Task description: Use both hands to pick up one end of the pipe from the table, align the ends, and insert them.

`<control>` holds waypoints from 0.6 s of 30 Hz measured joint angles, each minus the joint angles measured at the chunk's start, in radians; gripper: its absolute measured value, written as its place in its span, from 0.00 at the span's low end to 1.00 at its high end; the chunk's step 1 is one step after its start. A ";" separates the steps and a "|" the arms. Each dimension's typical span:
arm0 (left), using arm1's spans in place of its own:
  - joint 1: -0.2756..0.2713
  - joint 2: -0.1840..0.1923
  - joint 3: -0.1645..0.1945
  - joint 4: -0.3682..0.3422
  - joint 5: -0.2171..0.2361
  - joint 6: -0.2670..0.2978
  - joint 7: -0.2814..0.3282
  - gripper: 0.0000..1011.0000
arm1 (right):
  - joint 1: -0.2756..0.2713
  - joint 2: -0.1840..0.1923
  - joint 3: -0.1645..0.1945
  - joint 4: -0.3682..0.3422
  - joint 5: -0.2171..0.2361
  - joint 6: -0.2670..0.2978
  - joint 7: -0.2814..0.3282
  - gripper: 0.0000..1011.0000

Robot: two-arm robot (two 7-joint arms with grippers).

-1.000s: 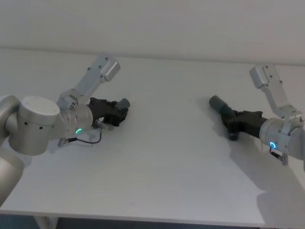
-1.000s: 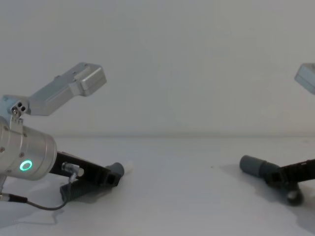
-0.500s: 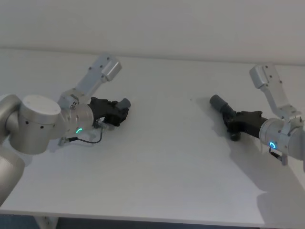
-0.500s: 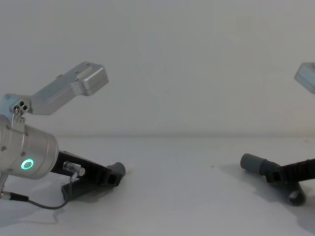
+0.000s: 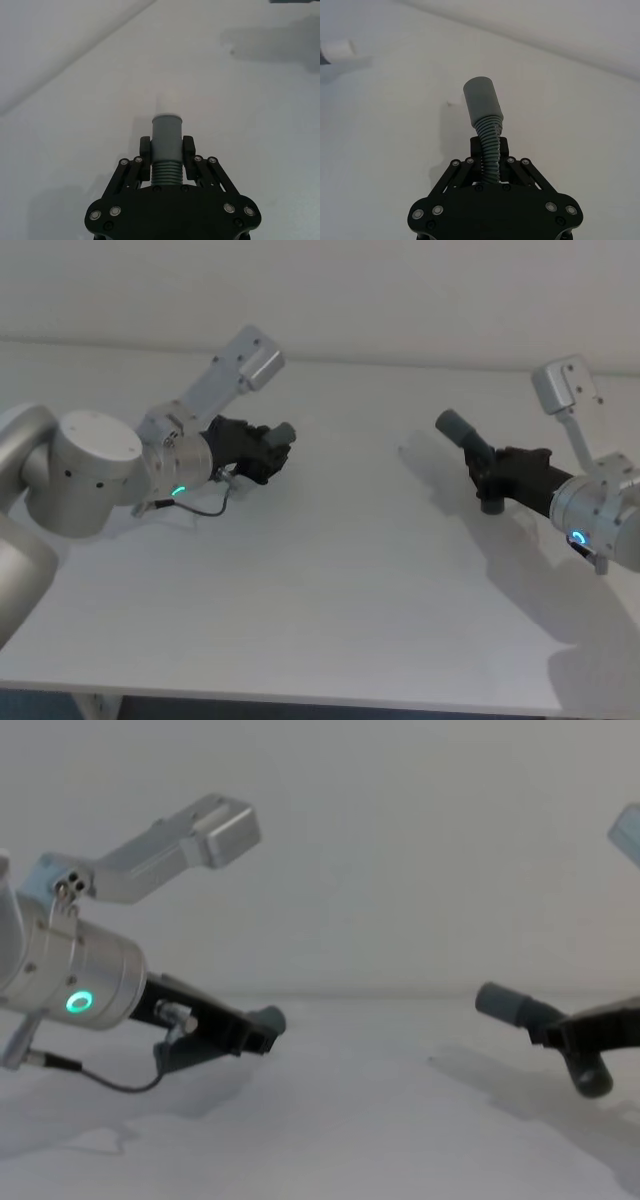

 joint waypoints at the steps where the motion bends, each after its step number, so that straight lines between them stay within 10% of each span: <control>1: -0.009 0.005 0.008 -0.004 0.007 -0.006 -0.009 0.36 | -0.001 0.006 0.000 -0.003 -0.002 -0.024 0.012 0.17; 18: -0.096 0.101 0.098 -0.050 0.067 -0.102 -0.183 0.36 | 0.007 0.121 -0.019 -0.012 0.006 -0.233 0.199 0.17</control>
